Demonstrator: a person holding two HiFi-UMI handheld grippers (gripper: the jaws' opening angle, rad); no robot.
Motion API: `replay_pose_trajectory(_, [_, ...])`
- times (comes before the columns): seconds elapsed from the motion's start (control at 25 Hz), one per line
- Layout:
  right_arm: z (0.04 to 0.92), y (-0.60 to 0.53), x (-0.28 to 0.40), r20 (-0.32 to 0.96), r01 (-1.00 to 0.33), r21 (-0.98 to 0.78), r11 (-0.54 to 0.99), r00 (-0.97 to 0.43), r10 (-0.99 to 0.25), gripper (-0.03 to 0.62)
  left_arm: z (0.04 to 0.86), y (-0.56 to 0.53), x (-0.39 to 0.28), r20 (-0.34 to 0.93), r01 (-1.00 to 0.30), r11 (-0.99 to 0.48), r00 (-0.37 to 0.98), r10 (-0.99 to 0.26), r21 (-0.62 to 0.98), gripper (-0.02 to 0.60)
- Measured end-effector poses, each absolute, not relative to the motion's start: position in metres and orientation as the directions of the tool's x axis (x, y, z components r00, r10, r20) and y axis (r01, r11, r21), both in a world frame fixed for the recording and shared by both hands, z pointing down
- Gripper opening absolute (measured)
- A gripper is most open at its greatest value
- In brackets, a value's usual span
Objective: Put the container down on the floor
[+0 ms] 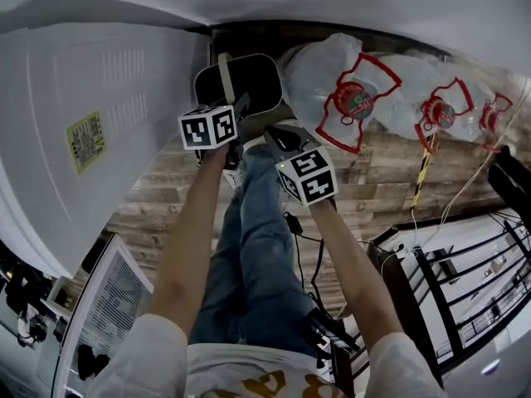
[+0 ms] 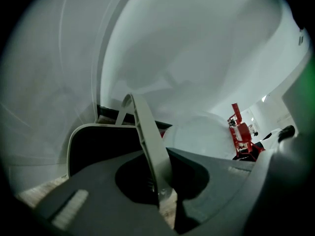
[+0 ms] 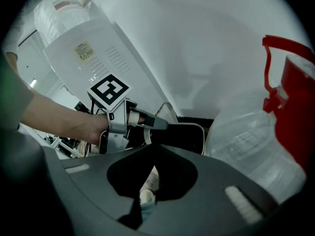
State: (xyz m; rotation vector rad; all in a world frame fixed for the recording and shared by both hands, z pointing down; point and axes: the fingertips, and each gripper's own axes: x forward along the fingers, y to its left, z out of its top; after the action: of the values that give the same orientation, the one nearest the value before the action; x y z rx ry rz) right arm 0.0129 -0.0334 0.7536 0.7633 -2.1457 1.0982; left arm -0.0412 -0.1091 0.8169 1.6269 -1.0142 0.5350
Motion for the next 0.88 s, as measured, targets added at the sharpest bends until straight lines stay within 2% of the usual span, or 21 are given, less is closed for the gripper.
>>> replay_pose_trajectory(0.24, [0.773,-0.042,0.011,0.734,-0.717,-0.495,0.491,-0.647,-0.206,0.026,0.841,-0.121,-0.045,0.786,-0.855,-0.047,0.495,-0.37,0.517,0.025])
replay_pose_trajectory(0.56, [0.783,-0.026,0.014,0.731,-0.702,-0.532,0.474,-0.663,-0.162,0.026,0.877,-0.111,-0.054,0.827,-0.881,-0.018,0.452,-0.333,0.474,0.025])
replay_pose_trajectory(0.88, [0.782,-0.021,0.006,0.719,-0.69,-0.547,0.473,-0.677,-0.157,0.026,0.872,-0.115,-0.062,0.825,-0.893,-0.031,0.428,-0.37,0.449,0.025])
